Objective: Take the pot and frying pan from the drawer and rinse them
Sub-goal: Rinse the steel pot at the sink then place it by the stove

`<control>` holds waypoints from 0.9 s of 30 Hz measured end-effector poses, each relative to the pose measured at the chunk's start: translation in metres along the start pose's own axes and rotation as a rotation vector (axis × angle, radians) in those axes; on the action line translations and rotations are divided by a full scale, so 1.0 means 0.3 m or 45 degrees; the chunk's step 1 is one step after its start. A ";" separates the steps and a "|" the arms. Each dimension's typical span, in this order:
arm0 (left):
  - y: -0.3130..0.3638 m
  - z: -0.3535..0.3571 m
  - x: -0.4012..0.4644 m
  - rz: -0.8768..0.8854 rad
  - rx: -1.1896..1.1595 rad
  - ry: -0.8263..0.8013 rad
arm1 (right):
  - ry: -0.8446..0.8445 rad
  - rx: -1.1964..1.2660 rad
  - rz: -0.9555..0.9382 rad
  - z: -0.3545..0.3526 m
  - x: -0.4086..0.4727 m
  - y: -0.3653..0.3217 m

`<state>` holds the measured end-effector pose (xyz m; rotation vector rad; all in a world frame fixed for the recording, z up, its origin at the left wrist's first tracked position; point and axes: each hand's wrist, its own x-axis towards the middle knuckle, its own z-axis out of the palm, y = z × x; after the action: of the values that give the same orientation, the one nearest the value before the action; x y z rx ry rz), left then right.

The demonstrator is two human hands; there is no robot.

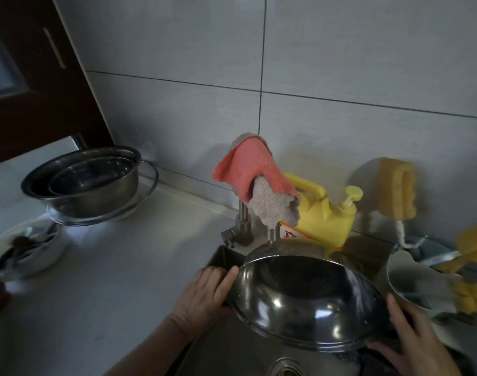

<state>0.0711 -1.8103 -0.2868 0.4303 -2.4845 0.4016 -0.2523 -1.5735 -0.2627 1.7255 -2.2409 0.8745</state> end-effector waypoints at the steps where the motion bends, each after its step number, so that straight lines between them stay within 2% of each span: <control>1: 0.003 0.002 -0.002 0.000 -0.006 -0.001 | -0.008 0.004 -0.012 -0.001 0.000 0.003; 7: -0.031 -0.053 -0.074 -0.054 0.040 0.038 | 0.021 -0.061 -0.206 0.027 0.033 -0.035; 11: -0.088 -0.110 -0.145 -0.131 0.123 0.071 | -0.190 -0.021 -0.221 0.079 0.075 -0.096; 14: -0.132 -0.144 -0.197 -0.183 0.175 0.101 | -0.168 -0.005 -0.386 0.112 0.119 -0.154; 18: -0.175 -0.181 -0.239 -0.217 0.222 0.090 | -0.178 0.040 -0.461 0.143 0.164 -0.208; 23: -0.184 -0.185 -0.259 -0.280 0.206 0.093 | -0.194 0.064 -0.500 0.140 0.188 -0.230; 27: -0.149 -0.172 -0.195 -0.234 0.192 0.153 | -0.233 0.036 -0.412 0.106 0.164 -0.188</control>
<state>0.1594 -1.8189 -0.2723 0.6700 -2.2842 0.5257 -0.2086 -1.6400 -0.2458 2.1791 -1.9725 0.7042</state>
